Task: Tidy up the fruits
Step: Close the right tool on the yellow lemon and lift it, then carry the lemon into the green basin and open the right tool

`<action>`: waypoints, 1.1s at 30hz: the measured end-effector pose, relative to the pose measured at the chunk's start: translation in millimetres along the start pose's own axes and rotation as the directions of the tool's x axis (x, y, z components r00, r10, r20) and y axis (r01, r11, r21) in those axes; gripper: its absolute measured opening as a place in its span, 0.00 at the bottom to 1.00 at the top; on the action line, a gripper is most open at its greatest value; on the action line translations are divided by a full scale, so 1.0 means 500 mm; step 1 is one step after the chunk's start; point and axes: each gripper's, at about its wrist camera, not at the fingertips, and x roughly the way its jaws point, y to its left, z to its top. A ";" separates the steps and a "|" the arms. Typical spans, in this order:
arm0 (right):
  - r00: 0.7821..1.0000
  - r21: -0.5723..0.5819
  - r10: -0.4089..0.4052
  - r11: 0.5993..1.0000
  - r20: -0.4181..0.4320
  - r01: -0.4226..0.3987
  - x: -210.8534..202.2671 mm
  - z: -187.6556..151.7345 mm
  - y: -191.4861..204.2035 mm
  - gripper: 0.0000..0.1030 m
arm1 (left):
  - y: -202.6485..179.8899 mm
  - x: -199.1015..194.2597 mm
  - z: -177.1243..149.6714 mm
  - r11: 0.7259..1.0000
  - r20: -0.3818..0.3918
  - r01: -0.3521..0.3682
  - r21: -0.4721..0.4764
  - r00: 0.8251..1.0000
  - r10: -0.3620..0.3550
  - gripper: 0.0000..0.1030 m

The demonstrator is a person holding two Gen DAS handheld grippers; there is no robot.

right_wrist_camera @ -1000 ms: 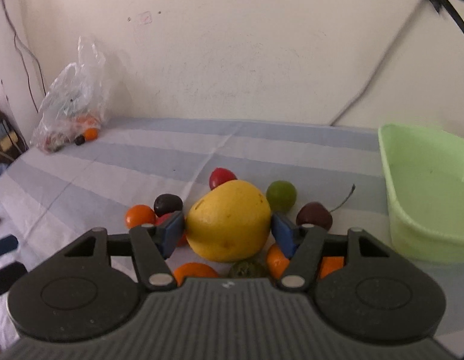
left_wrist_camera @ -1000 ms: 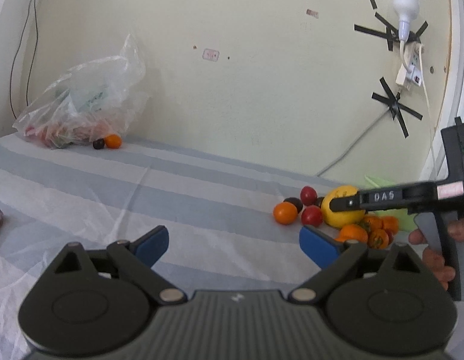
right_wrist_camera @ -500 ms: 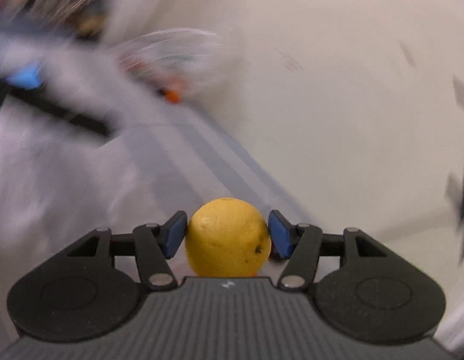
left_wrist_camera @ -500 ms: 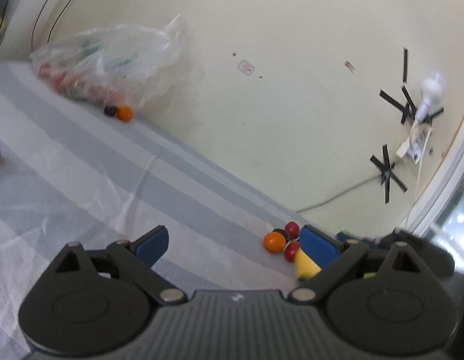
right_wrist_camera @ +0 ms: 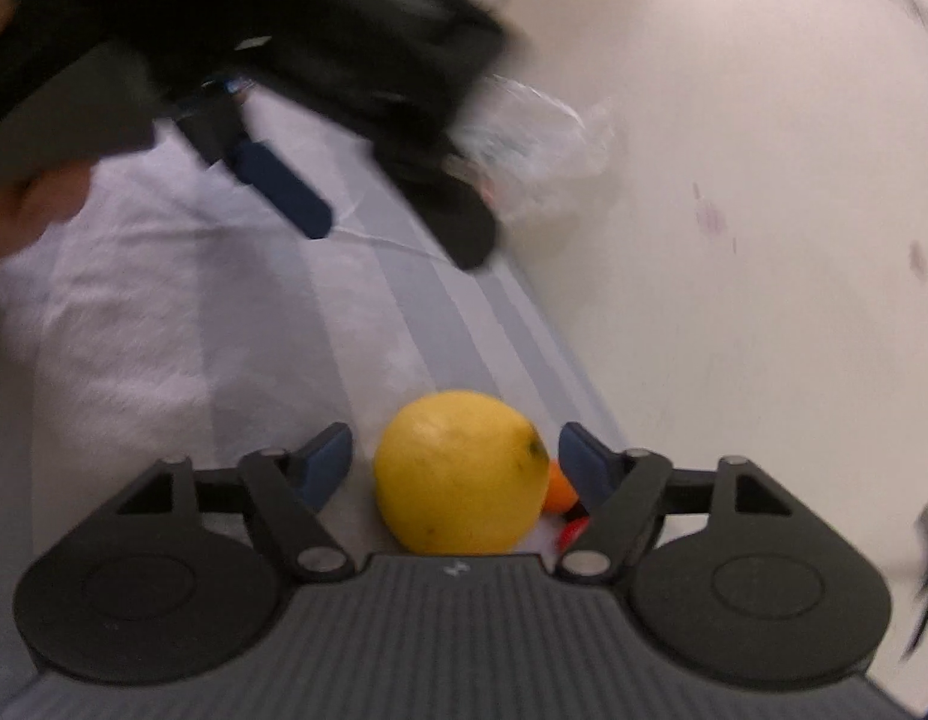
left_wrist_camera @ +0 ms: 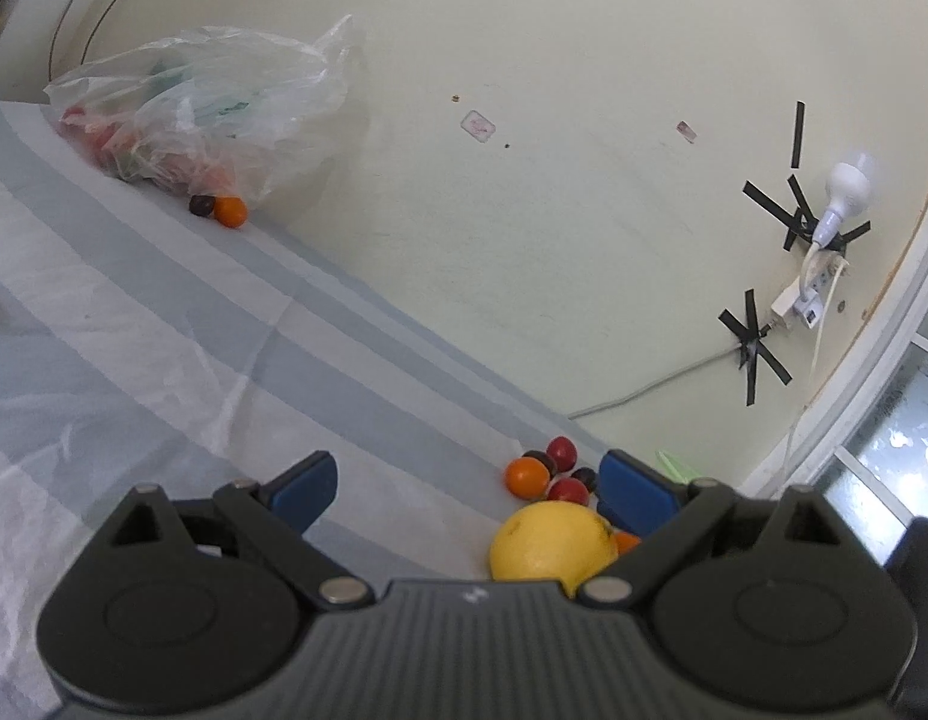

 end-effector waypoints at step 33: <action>0.984 0.530 -0.176 0.837 0.026 0.136 -0.163 -0.078 -0.166 0.65 | -0.407 0.250 0.013 0.884 -0.321 0.237 0.403 0.941 -0.106 0.60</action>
